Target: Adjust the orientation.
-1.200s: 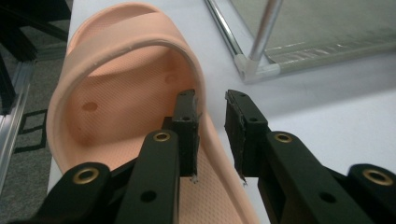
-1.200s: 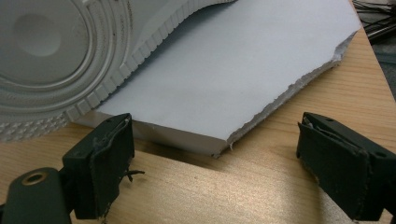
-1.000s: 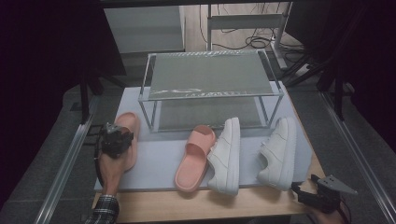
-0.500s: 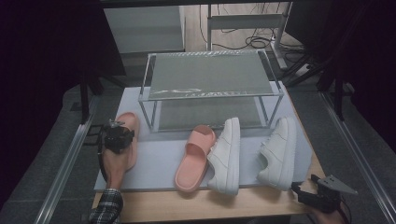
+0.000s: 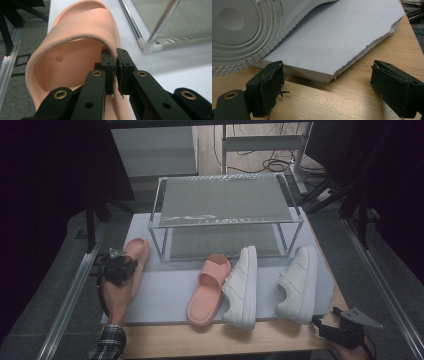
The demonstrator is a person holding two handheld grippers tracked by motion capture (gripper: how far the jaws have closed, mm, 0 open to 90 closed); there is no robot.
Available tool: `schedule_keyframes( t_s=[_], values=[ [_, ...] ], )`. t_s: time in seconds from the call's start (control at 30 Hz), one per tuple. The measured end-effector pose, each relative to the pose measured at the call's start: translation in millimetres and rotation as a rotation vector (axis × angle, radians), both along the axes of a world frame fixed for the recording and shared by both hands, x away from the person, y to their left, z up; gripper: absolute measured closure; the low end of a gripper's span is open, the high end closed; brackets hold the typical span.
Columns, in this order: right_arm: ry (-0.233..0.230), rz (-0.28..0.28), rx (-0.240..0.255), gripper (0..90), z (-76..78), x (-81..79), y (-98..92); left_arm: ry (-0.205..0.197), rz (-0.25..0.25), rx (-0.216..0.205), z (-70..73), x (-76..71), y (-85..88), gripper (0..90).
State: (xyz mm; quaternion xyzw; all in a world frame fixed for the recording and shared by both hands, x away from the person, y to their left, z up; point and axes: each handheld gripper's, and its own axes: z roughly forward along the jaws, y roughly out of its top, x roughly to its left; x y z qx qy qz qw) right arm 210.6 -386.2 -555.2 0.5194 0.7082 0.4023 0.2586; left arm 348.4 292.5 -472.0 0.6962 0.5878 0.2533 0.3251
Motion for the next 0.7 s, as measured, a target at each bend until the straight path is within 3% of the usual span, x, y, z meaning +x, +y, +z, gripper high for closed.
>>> schedule_keyframes(
  t_s=[0.4, 0.7],
  values=[
    [-0.001, 0.0, -0.002, 11.5, -0.1, 0.1, 0.0, -0.013, -0.088, 0.027, 11.5, -25.1, -1.1, 85.2],
    [-0.001, -0.001, -0.002, 11.5, -0.1, 0.1, 0.1, -0.021, -0.136, 0.034, 11.1, -47.5, 1.1, 85.2]
  ],
)
